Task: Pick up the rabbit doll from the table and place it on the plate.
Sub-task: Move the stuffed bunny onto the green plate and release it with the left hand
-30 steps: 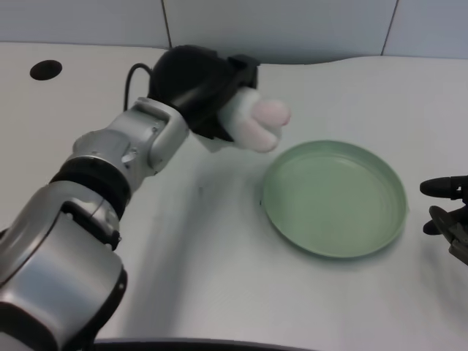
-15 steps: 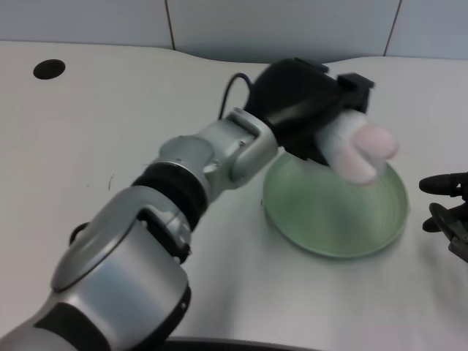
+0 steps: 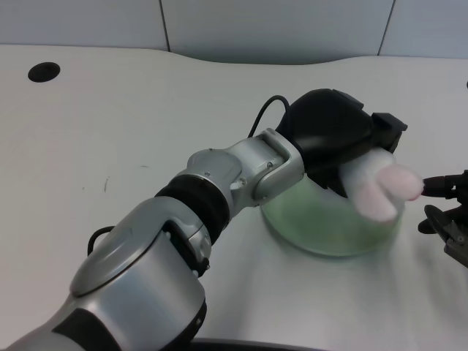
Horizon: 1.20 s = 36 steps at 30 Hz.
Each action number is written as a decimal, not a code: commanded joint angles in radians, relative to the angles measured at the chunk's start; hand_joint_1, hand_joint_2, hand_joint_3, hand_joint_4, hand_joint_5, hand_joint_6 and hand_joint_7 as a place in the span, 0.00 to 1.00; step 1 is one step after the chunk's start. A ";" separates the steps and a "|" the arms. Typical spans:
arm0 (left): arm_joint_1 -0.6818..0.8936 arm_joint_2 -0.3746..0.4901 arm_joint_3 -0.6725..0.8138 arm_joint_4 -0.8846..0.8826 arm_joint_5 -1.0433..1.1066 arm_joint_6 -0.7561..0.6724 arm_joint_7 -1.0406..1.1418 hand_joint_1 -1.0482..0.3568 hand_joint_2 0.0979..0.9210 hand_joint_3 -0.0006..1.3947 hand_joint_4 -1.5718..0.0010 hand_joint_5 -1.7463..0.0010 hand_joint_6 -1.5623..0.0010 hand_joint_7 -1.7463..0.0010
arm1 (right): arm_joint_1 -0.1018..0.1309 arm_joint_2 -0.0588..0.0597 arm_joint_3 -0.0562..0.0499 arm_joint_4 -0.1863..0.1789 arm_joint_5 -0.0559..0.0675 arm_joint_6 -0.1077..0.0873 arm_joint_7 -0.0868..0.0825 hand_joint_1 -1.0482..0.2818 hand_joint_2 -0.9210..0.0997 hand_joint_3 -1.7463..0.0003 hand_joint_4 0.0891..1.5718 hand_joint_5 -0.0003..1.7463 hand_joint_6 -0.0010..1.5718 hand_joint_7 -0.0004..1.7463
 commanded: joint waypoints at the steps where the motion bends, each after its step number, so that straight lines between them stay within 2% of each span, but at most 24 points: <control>1: 0.005 0.007 -0.008 0.007 0.010 0.010 -0.009 0.48 0.95 0.03 0.40 0.00 0.54 0.35 | 0.009 -0.003 -0.006 -0.017 0.007 0.011 -0.007 0.61 0.00 0.76 0.18 0.72 0.26 0.53; 2: 0.006 0.008 -0.008 0.007 0.009 0.011 -0.011 0.49 0.95 0.03 0.38 0.00 0.56 0.29 | 0.009 -0.002 -0.007 -0.018 0.008 0.012 -0.007 0.61 0.00 0.76 0.18 0.73 0.27 0.53; 3: 0.006 0.009 -0.009 0.008 0.008 0.012 -0.013 0.49 0.96 0.03 0.38 0.00 0.56 0.27 | 0.008 -0.001 -0.008 -0.019 0.009 0.014 -0.007 0.61 0.00 0.76 0.18 0.73 0.27 0.53; 4: 0.006 0.011 -0.007 0.008 0.006 0.013 -0.012 0.50 0.95 0.03 0.38 0.00 0.57 0.25 | 0.009 -0.001 -0.007 -0.018 0.007 0.007 -0.006 0.60 0.00 0.76 0.18 0.73 0.27 0.53; 6: 0.009 0.014 -0.003 0.009 0.003 0.017 -0.009 0.51 0.95 0.03 0.40 0.00 0.58 0.28 | 0.009 -0.002 -0.005 -0.016 0.003 0.001 -0.005 0.60 0.00 0.76 0.19 0.73 0.27 0.53; 8: 0.010 0.019 -0.010 0.009 0.012 0.026 0.010 0.51 0.96 0.03 0.40 0.00 0.57 0.30 | 0.009 -0.004 -0.005 -0.018 0.003 0.006 -0.003 0.60 0.00 0.76 0.19 0.73 0.27 0.53; 12: 0.009 0.028 -0.017 0.011 0.021 0.039 0.015 0.53 0.96 0.02 0.40 0.00 0.55 0.29 | 0.010 -0.002 -0.010 -0.018 0.015 0.005 0.006 0.61 0.00 0.76 0.18 0.73 0.27 0.53; 16: 0.008 0.041 -0.011 0.015 0.015 0.040 -0.008 0.55 0.98 0.03 0.41 0.00 0.55 0.25 | 0.013 -0.005 -0.008 -0.021 0.004 0.004 0.001 0.61 0.00 0.76 0.18 0.72 0.27 0.53; 18: 0.007 0.044 -0.015 0.016 0.018 0.041 -0.006 0.57 0.99 0.03 0.40 0.00 0.57 0.18 | 0.015 -0.006 -0.009 -0.023 0.004 0.006 0.002 0.61 0.00 0.76 0.19 0.73 0.27 0.53; 21: 0.004 0.048 -0.019 0.020 0.020 0.055 -0.034 0.58 0.96 0.02 0.42 0.00 0.57 0.16 | 0.016 -0.004 -0.012 -0.026 0.012 0.011 0.005 0.61 0.00 0.76 0.19 0.73 0.27 0.53; 25: 0.004 0.051 -0.012 0.021 0.011 0.072 -0.061 0.58 0.97 0.02 0.44 0.00 0.59 0.13 | 0.018 -0.007 -0.008 -0.028 0.000 0.007 0.000 0.61 0.00 0.77 0.20 0.74 0.27 0.53; 26: 0.003 0.051 -0.014 0.022 0.013 0.085 -0.067 0.54 0.94 0.01 0.48 0.00 0.58 0.23 | 0.018 -0.008 -0.008 -0.027 -0.001 0.002 0.001 0.61 0.00 0.77 0.20 0.75 0.27 0.53; 28: 0.002 0.052 -0.017 0.022 0.017 0.101 -0.075 0.49 0.93 0.01 0.54 0.00 0.58 0.29 | 0.019 -0.008 -0.008 -0.025 -0.002 -0.003 0.001 0.61 0.00 0.77 0.20 0.75 0.27 0.52; 29: 0.004 0.053 -0.015 0.023 0.014 0.102 -0.079 0.49 0.93 0.01 0.55 0.00 0.58 0.31 | 0.018 -0.007 -0.010 -0.025 0.002 0.001 0.004 0.61 0.00 0.77 0.20 0.75 0.27 0.52; 30: 0.003 0.054 -0.016 0.024 0.014 0.104 -0.093 0.43 0.94 0.01 0.66 0.18 0.67 0.37 | 0.018 -0.006 -0.011 -0.026 0.005 0.005 0.005 0.61 0.00 0.77 0.20 0.75 0.28 0.53; 31: 0.001 0.055 -0.016 0.024 0.014 0.107 -0.104 0.39 0.96 0.00 0.73 0.31 0.71 0.45 | 0.018 -0.006 -0.012 -0.026 0.008 0.007 0.006 0.61 0.00 0.77 0.20 0.76 0.28 0.53; 32: 0.001 0.055 -0.018 0.024 0.016 0.112 -0.107 0.37 0.97 0.00 0.76 0.39 0.73 0.50 | 0.018 -0.005 -0.012 -0.028 0.007 0.009 0.005 0.60 0.00 0.77 0.20 0.76 0.28 0.53; 33: 0.001 0.054 -0.020 0.024 0.018 0.115 -0.107 0.33 0.99 0.01 0.81 0.50 0.75 0.64 | 0.019 -0.005 -0.011 -0.029 0.006 0.010 0.003 0.60 0.00 0.78 0.20 0.76 0.28 0.53; 34: 0.001 0.054 -0.028 0.023 0.026 0.121 -0.097 0.32 0.99 0.01 0.82 0.55 0.75 0.71 | 0.019 -0.005 -0.011 -0.030 0.006 0.010 0.003 0.60 0.00 0.78 0.20 0.76 0.28 0.53; 36: 0.000 0.054 -0.038 0.023 0.035 0.129 -0.087 0.24 1.00 0.05 0.93 0.63 0.81 0.82 | 0.019 -0.006 -0.011 -0.028 0.004 0.006 0.004 0.60 0.00 0.78 0.20 0.76 0.28 0.53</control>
